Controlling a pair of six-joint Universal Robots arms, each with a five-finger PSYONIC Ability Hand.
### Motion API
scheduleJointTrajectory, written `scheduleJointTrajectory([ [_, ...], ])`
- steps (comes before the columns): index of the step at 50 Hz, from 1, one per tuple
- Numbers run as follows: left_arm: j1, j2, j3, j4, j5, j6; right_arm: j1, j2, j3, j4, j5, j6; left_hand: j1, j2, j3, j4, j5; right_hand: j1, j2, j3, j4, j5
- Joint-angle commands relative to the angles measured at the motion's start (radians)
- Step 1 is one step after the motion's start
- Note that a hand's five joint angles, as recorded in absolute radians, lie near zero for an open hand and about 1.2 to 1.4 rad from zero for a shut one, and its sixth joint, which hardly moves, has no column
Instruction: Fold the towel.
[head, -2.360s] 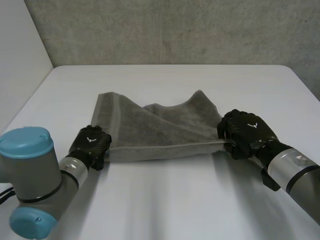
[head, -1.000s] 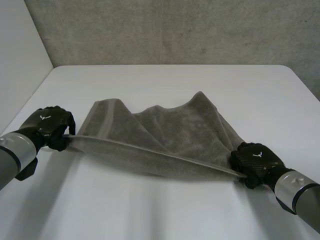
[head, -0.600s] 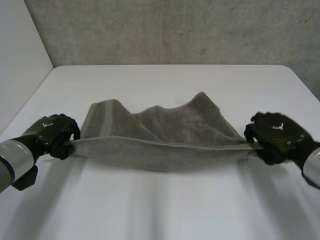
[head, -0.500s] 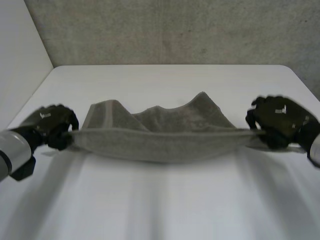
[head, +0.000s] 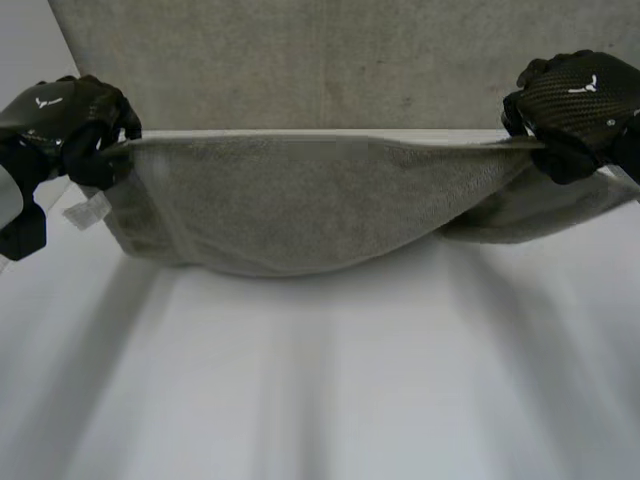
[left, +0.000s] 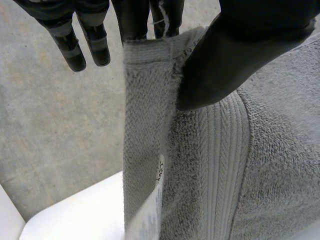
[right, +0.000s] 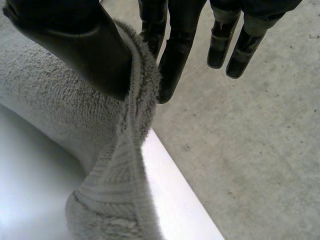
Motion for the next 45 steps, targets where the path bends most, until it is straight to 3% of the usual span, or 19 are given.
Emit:
scheduleJointTrajectory([
  [1, 0.009, 0.020, -0.049, 0.008, 0.005, 0.007, -0.004, -0.037, 0.049, 0.009, -0.016, -0.006, 0.110, 0.057, -0.042, -0.056, 0.066, 0.098, 0.105, -0.050, -0.078, 0.073],
  [6, 0.014, -0.007, -0.016, 0.017, 0.006, 0.005, 0.001, 0.016, 0.023, -0.003, -0.016, -0.009, 0.110, 0.057, -0.042, -0.056, 0.066, 0.098, 0.105, -0.050, -0.078, 0.073],
  [12, -0.011, -0.188, 0.126, 0.129, -0.017, 0.005, 0.065, 0.255, -0.185, -0.040, -0.001, -0.029, 0.110, 0.057, -0.042, -0.056, 0.066, 0.098, 0.105, -0.050, -0.078, 0.073],
  [15, -0.041, -0.284, 0.248, 0.202, -0.064, 0.007, 0.100, 0.378, -0.365, -0.076, 0.011, -0.056, 0.110, 0.057, -0.042, -0.056, 0.066, 0.098, 0.105, -0.050, -0.078, 0.073],
  [17, -0.089, -0.367, 0.391, 0.281, -0.121, 0.010, 0.117, 0.480, -0.594, -0.136, 0.057, -0.069, 0.110, 0.057, -0.042, -0.056, 0.066, 0.098, 0.105, -0.050, -0.078, 0.073],
  [18, -0.089, -0.368, 0.392, 0.281, -0.121, 0.010, 0.117, 0.480, -0.595, -0.136, 0.057, -0.069, 0.110, 0.057, -0.042, -0.056, 0.066, 0.098, 0.105, -0.050, -0.078, 0.073],
  [20, -0.105, -0.379, 0.444, 0.327, -0.141, 0.014, 0.126, 0.494, -0.796, -0.217, 0.135, -0.036, 0.110, 0.057, -0.042, -0.056, 0.066, 0.098, 0.105, -0.050, -0.078, 0.073],
  [22, -0.103, -0.356, 0.481, 0.441, -0.152, 0.013, 0.134, 0.490, -0.850, -0.259, 0.157, 0.001, 0.110, 0.057, -0.042, -0.056, 0.066, 0.098, 0.105, -0.050, -0.078, 0.073],
  [26, -0.105, -0.276, 0.465, 0.554, -0.152, 0.011, 0.129, 0.437, -0.831, -0.337, 0.157, 0.099, 0.110, 0.057, -0.042, -0.056, 0.066, 0.098, 0.105, -0.050, -0.078, 0.073],
  [28, -0.098, -0.242, 0.448, 0.592, -0.150, 0.011, 0.125, 0.337, -0.711, -0.385, 0.117, 0.180, 0.110, 0.057, -0.042, -0.056, 0.066, 0.098, 0.105, -0.050, -0.078, 0.073],
  [32, -0.095, -0.220, 0.361, 0.641, -0.103, 0.011, 0.093, 0.273, -0.546, -0.428, 0.054, 0.222, 0.110, 0.057, -0.042, -0.056, 0.066, 0.098, 0.105, -0.050, -0.078, 0.073],
  [36, -0.088, -0.254, 0.250, 0.638, -0.032, 0.017, 0.039, 0.258, -0.341, -0.445, -0.025, 0.218, 0.110, 0.057, -0.042, -0.056, 0.066, 0.098, 0.105, -0.050, -0.078, 0.073],
  [45, -0.048, -0.314, 0.021, 0.649, -0.009, 0.025, 0.025, 0.261, -0.058, -0.434, -0.063, 0.133, 0.110, 0.057, -0.042, -0.056, 0.066, 0.098, 0.105, -0.050, -0.078, 0.073],
])
